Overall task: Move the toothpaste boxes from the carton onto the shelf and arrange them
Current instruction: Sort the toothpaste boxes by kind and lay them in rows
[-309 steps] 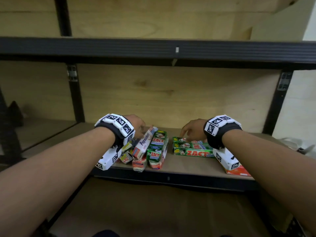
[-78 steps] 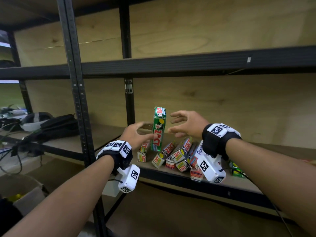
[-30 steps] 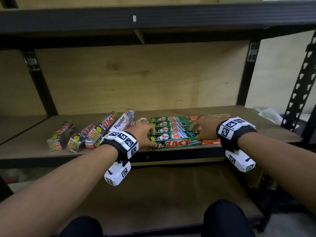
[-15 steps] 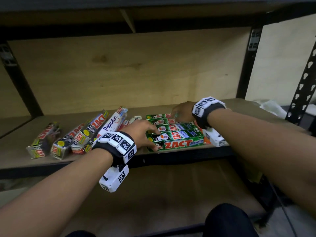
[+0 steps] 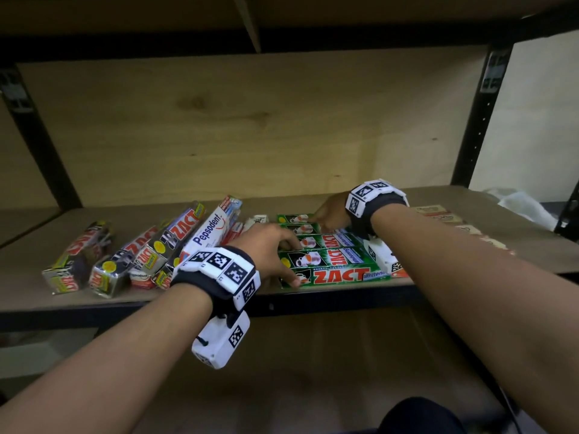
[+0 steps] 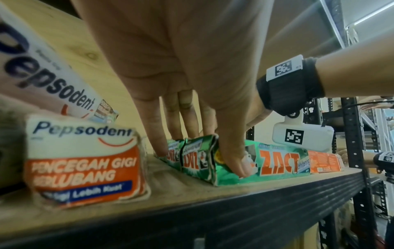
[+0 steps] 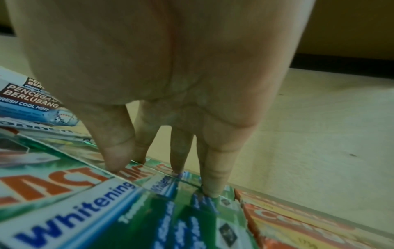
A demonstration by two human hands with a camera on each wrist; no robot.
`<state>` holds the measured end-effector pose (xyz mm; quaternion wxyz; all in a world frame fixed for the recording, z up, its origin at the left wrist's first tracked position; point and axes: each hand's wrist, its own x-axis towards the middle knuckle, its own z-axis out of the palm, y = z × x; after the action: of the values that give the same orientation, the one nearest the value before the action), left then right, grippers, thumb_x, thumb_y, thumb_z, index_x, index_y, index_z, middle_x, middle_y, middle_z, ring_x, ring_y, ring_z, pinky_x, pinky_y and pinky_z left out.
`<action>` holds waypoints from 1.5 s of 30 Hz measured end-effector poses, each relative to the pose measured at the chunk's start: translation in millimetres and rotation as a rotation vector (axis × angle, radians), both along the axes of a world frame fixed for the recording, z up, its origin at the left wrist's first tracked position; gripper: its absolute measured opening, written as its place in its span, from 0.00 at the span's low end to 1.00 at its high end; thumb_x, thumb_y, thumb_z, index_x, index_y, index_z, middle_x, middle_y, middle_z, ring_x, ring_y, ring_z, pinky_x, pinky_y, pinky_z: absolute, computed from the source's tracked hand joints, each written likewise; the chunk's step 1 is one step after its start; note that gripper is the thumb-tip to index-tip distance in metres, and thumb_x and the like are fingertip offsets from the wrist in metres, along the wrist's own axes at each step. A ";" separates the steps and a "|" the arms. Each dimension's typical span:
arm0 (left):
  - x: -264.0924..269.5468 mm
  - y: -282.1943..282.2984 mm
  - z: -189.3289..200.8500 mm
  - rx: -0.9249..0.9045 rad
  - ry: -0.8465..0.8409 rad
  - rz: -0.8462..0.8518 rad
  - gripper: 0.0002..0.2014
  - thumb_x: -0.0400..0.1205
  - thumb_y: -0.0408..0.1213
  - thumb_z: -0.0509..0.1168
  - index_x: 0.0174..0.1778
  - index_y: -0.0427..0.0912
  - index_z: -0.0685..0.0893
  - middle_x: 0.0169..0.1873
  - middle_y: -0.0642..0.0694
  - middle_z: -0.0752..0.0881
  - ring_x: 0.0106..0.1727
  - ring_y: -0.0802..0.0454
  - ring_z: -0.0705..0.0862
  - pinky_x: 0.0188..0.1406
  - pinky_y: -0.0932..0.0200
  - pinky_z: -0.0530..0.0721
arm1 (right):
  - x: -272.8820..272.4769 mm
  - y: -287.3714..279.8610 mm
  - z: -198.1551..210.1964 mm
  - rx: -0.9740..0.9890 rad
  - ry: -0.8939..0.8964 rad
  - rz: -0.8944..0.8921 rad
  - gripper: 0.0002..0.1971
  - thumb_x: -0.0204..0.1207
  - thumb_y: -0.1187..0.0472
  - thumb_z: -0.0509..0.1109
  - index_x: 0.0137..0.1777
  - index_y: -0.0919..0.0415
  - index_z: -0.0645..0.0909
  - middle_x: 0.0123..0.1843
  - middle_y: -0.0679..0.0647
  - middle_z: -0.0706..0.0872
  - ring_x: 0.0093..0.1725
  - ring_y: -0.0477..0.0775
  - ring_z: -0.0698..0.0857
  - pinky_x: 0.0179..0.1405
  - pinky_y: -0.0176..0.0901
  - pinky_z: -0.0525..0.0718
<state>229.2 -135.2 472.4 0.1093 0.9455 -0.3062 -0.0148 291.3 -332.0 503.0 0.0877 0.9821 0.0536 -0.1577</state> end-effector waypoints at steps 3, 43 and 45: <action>-0.9 2.2 -1.4 0.024 -0.031 -0.010 0.36 0.66 0.56 0.80 0.71 0.56 0.80 0.68 0.52 0.79 0.67 0.52 0.77 0.58 0.60 0.74 | 3.3 -1.0 -5.0 0.019 -0.008 -0.006 0.26 0.83 0.54 0.60 0.82 0.41 0.68 0.78 0.54 0.77 0.72 0.61 0.79 0.70 0.55 0.80; 42.0 190.2 21.4 -0.419 0.217 0.544 0.27 0.70 0.53 0.79 0.65 0.55 0.82 0.62 0.47 0.83 0.54 0.46 0.87 0.50 0.48 0.90 | -30.8 176.9 0.6 0.887 -0.101 -0.157 0.26 0.76 0.36 0.71 0.70 0.46 0.76 0.61 0.54 0.84 0.50 0.59 0.88 0.53 0.57 0.90; 43.4 192.0 20.4 -0.490 0.288 0.553 0.30 0.70 0.50 0.80 0.68 0.53 0.81 0.59 0.45 0.85 0.52 0.45 0.88 0.50 0.44 0.91 | -29.8 177.6 -2.0 1.039 -0.019 -0.220 0.18 0.77 0.46 0.75 0.64 0.46 0.77 0.53 0.53 0.84 0.46 0.60 0.89 0.47 0.58 0.92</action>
<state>272.7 56.8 492.8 0.3735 0.9265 -0.0162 -0.0435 261.5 -154.5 501.1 -0.4272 0.8973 0.0205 -0.1098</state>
